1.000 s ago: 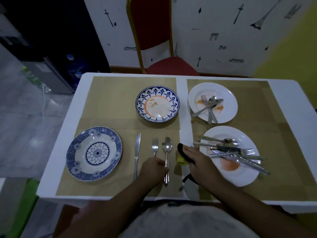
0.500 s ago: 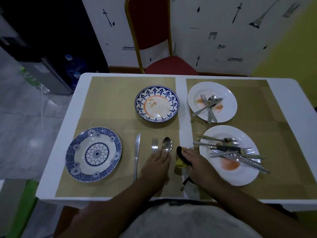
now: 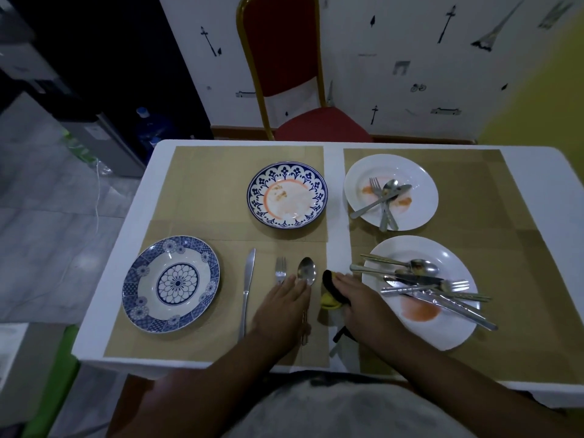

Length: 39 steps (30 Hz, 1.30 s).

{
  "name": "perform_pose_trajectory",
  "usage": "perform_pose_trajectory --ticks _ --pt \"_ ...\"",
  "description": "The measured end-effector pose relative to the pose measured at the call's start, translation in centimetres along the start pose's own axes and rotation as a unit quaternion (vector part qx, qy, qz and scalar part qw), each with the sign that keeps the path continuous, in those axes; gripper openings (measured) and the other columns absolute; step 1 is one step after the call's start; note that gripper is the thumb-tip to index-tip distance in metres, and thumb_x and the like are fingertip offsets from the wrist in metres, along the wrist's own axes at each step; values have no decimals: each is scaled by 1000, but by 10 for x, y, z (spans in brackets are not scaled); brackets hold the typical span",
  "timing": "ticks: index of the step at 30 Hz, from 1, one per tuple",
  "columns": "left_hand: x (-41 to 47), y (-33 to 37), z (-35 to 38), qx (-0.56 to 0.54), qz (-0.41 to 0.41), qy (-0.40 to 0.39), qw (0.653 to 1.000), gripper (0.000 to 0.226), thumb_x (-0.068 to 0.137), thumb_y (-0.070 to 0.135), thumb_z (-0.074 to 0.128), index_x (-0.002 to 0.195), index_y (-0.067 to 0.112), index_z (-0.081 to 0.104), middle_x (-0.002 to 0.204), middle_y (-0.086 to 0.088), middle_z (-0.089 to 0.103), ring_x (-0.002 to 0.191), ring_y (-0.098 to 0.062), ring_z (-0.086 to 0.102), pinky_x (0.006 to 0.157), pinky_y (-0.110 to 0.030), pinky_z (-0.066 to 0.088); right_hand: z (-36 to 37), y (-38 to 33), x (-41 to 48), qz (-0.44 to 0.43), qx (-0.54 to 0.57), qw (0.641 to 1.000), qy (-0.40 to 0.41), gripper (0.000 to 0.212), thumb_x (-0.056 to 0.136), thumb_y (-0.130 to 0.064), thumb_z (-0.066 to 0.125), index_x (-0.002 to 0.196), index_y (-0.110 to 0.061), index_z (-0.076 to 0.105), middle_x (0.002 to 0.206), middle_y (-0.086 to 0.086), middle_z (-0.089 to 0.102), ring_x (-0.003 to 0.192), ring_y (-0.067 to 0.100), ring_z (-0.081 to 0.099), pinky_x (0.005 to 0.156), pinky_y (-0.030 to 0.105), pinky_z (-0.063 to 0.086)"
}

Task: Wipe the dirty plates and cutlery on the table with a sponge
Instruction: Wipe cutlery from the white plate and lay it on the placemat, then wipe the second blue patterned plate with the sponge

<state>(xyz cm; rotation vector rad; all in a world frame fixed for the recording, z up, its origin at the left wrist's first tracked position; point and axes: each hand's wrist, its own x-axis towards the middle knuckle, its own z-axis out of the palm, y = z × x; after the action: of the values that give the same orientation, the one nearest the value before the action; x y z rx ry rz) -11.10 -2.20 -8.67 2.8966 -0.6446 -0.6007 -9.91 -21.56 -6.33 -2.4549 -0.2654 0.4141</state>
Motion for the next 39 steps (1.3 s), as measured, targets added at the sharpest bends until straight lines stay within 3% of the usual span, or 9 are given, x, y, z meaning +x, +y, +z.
perform_pose_trajectory --ticks 6,11,16,18,23,26,28,32,39 --pt "5 -7 -33 -33 -54 73 995 76 97 41 56 158 14 20 167 -4 17 154 -24 10 123 -36 9 -23 -8 29 -34 16 999 10 67 81 8 45 143 -16 35 150 2 34 139 12 25 108 13 10" --pt "28 -28 -55 -151 -169 167 960 66 94 42 62 148 9 43 155 -9 44 144 -26 36 118 -35 24 -52 -34 59 -56 82 995 31 65 79 11 42 138 -16 44 131 -7 48 119 0 37 91 -7 17" --pt "55 -56 -84 -379 -292 214 852 47 95 34 65 132 6 60 131 -9 62 121 -25 56 86 -20 36 -59 -51 98 -57 82 994 42 62 83 6 42 139 -21 42 142 -6 44 130 7 38 109 22 29" --pt "69 -74 -88 -477 -330 199 790 48 93 38 65 128 6 61 123 -5 66 110 -24 61 89 -28 46 -57 -57 112 -37 74 996 43 59 85 3 43 139 -19 42 145 -3 42 133 11 37 112 28 29" --pt "101 -114 -87 -682 -382 130 609 32 94 28 65 114 2 68 105 -17 74 83 -27 68 61 -28 51 -42 -68 138 13 77 996 41 56 86 5 43 138 -15 43 145 0 42 133 12 35 106 15 21" --pt "114 -126 -88 -737 -379 90 552 17 96 17 61 108 4 65 89 -16 74 64 -24 64 49 -25 46 -32 -72 148 39 88 995 35 57 85 6 43 138 -16 44 144 -1 42 133 10 35 104 12 19" --pt "122 -133 -86 -757 -377 71 529 13 95 11 62 107 8 63 92 -15 75 69 -23 71 55 -30 57 -28 -75 151 52 95 993 39 57 86 7 42 138 -16 45 141 -4 44 131 8 35 102 7 19" --pt "131 -136 -81 -769 -363 67 521 21 87 -3 64 104 8 68 94 -16 76 83 -31 75 75 -46 63 -27 -83 152 63 126 989 41 56 87 9 42 135 -19 47 124 -15 43 117 0 38 84 -11 19" --pt "110 -125 -82 -743 -326 106 574 29 90 1 55 118 6 62 106 -18 73 89 -36 74 61 -37 61 -49 -87 141 70 139 985 75 56 87 1 46 134 -29 48 119 -8 54 107 7 51 86 19 40"
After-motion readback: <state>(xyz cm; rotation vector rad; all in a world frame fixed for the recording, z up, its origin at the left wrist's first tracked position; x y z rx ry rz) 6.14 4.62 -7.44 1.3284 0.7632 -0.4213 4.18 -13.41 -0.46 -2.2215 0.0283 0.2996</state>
